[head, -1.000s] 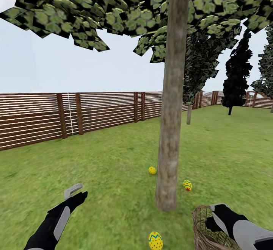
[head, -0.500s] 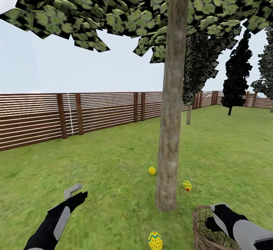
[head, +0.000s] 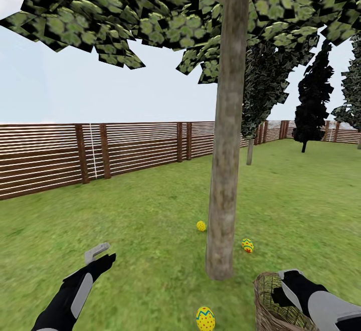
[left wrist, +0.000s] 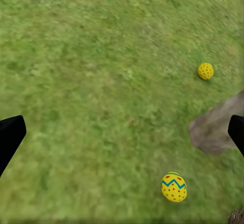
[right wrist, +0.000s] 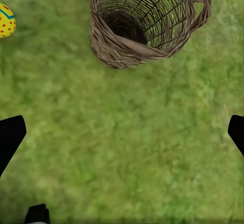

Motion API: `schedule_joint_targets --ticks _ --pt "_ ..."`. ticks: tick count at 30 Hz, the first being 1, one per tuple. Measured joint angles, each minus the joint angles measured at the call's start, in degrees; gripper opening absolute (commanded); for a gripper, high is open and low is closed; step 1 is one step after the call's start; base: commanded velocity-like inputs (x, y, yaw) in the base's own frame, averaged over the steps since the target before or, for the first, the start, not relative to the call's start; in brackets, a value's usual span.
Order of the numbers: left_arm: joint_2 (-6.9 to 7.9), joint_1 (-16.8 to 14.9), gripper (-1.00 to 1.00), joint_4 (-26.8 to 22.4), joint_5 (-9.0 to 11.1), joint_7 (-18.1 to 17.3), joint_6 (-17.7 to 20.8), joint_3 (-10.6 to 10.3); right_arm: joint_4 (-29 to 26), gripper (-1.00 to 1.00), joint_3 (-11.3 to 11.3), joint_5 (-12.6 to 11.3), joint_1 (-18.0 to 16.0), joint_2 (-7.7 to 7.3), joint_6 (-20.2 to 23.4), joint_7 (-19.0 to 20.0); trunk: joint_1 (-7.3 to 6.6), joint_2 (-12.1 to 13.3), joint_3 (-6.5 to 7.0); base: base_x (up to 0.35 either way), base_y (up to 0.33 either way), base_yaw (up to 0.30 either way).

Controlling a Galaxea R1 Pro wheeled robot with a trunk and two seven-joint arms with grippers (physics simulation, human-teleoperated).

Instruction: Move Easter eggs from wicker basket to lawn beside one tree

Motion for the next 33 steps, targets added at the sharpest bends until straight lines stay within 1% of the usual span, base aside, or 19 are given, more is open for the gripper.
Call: schedule_joint_targets --ticks 33 --pt "0.00 0.0 1.00 0.1 0.0 0.0 0.1 0.0 0.0 1.00 0.0 0.0 0.0 0.09 0.0 0.0 0.00 0.0 0.00 0.000 0.000 0.000"
